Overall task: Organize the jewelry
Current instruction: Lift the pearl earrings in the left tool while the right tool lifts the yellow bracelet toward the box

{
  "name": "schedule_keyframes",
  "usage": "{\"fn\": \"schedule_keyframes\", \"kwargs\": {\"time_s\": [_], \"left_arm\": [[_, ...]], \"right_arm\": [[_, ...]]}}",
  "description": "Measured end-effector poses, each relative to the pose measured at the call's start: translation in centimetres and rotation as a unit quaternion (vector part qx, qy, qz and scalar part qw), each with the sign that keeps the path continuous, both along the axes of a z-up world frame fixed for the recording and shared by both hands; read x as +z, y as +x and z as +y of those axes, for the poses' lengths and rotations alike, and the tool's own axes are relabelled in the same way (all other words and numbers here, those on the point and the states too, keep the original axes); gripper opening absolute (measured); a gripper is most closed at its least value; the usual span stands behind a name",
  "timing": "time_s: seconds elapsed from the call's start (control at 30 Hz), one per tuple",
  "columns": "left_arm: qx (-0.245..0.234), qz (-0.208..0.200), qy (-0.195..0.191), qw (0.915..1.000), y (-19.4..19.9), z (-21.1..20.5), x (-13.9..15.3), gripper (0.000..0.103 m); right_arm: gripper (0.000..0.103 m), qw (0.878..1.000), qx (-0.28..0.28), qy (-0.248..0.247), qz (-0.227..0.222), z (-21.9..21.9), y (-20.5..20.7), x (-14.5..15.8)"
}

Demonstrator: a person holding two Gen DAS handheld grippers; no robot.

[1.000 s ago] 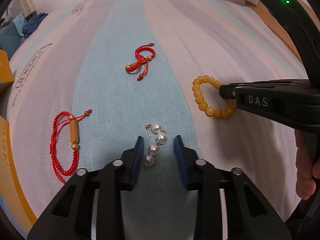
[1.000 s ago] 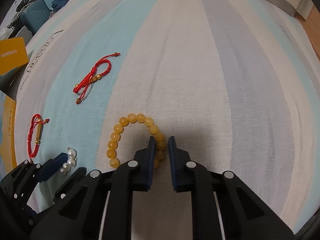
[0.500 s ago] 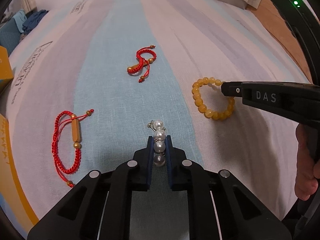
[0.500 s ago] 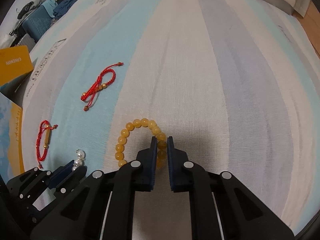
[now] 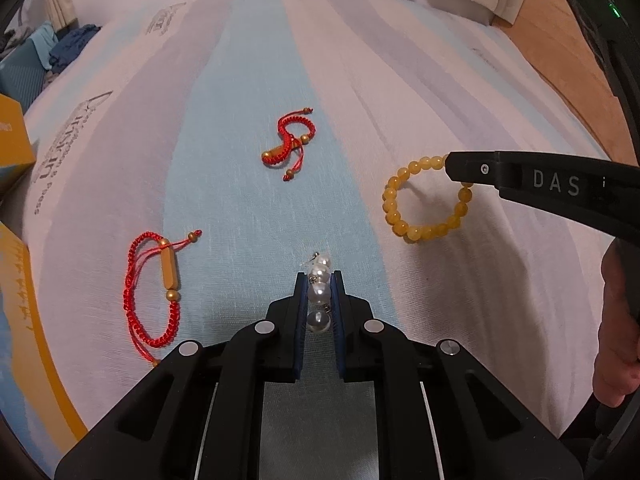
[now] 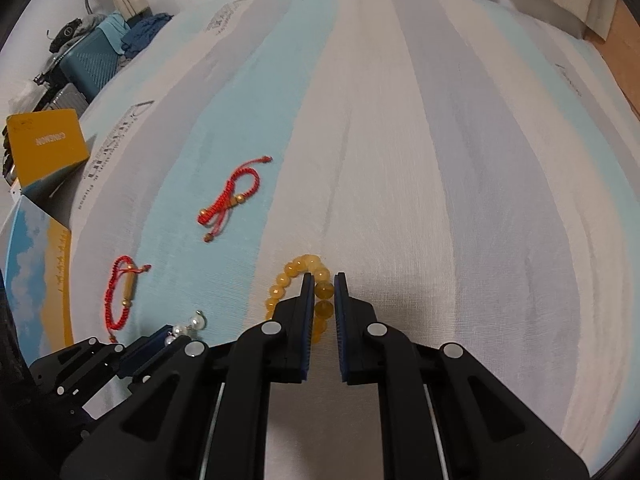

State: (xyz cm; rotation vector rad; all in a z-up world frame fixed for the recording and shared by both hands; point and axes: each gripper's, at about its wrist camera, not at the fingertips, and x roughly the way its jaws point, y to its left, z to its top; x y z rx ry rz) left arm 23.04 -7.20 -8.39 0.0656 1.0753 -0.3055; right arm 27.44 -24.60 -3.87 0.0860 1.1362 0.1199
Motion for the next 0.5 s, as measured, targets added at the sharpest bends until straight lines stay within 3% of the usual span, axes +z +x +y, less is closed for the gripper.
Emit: {"fn": "schedule_keyframes", "kwargs": {"time_s": [0.5], "left_arm": [[0.008,-0.020,-0.019,0.9996,-0.7,0.5,2.5,0.010]], "right_arm": [[0.009,0.999,-0.007,-0.001,-0.044,0.5,-0.7,2.3]]}}
